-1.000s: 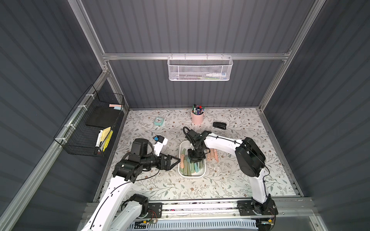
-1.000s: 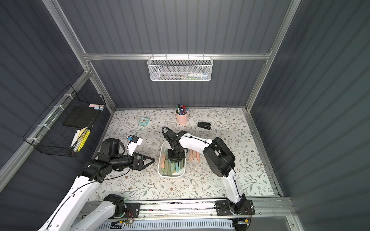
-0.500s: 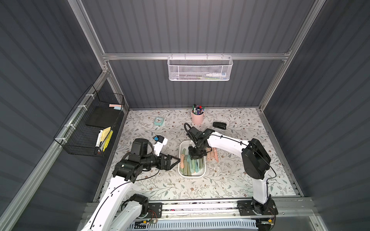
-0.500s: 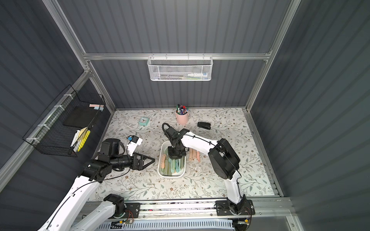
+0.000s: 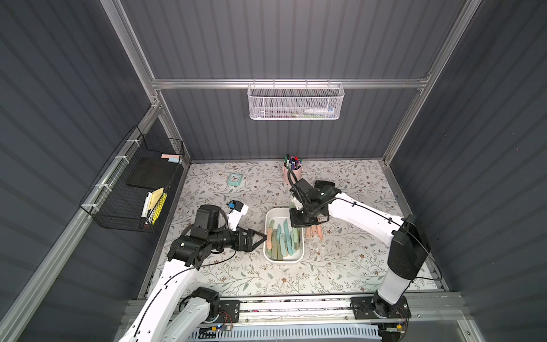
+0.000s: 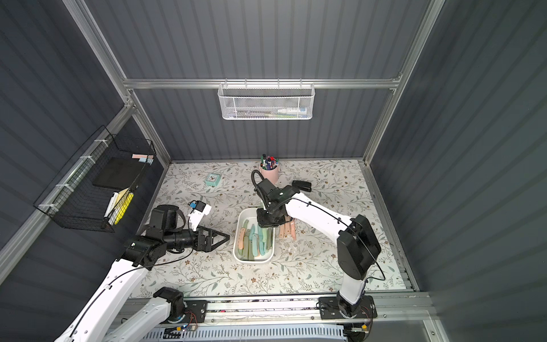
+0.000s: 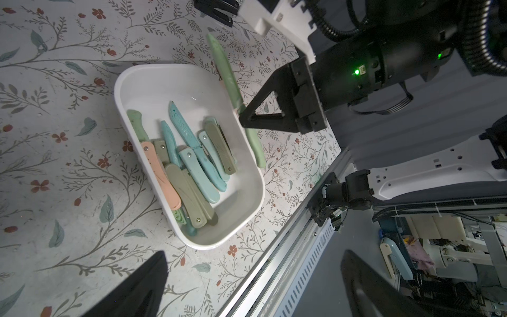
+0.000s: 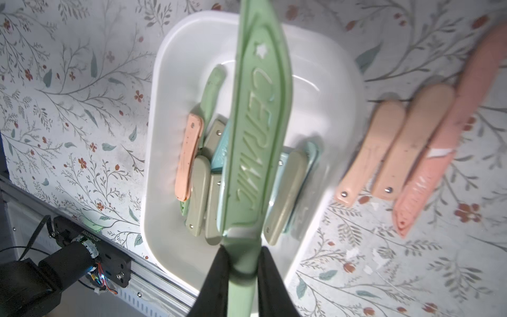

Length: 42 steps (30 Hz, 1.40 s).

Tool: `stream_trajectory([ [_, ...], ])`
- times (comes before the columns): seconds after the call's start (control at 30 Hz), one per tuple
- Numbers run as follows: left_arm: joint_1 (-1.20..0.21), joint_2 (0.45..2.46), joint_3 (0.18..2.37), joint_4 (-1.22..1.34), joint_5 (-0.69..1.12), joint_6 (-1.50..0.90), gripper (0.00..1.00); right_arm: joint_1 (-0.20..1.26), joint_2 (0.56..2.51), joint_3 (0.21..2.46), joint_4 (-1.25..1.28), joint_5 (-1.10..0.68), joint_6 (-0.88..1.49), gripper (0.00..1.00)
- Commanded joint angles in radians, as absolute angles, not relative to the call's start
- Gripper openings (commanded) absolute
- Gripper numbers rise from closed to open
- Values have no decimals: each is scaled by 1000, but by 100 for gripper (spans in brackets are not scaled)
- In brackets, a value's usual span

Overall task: Take the fruit knife out of the storage box
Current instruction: Pick up the fruit knife from the storage box, then place the fruit knife at the center of the board.

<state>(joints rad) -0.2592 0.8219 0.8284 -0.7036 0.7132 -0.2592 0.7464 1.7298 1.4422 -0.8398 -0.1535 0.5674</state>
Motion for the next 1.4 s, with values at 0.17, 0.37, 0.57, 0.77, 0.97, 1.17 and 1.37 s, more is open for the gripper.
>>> stream_trajectory([
  [0.17, -262, 854, 825, -698, 701, -262, 99, 560, 1618, 1249, -877, -137, 468, 19],
  [0.37, -262, 881, 831, -720, 632, -270, 100, 468, 1643, 1197, -874, -138, 396, 19],
  [0.57, -262, 888, 836, -730, 597, -272, 99, 428, 1726, 1206, -864, -133, 322, 19],
  [0.77, -262, 894, 841, -734, 610, -265, 100, 420, 1808, 1240, -834, -119, 287, 18],
  [0.97, -262, 885, 837, -732, 610, -263, 99, 413, 1885, 1290, -845, -125, 275, 18],
  [1.17, -262, 885, 838, -733, 612, -261, 99, 410, 1911, 1298, -837, -138, 279, 18],
  [1.37, -262, 884, 838, -733, 613, -260, 99, 409, 1885, 1296, -842, -151, 283, 23],
])
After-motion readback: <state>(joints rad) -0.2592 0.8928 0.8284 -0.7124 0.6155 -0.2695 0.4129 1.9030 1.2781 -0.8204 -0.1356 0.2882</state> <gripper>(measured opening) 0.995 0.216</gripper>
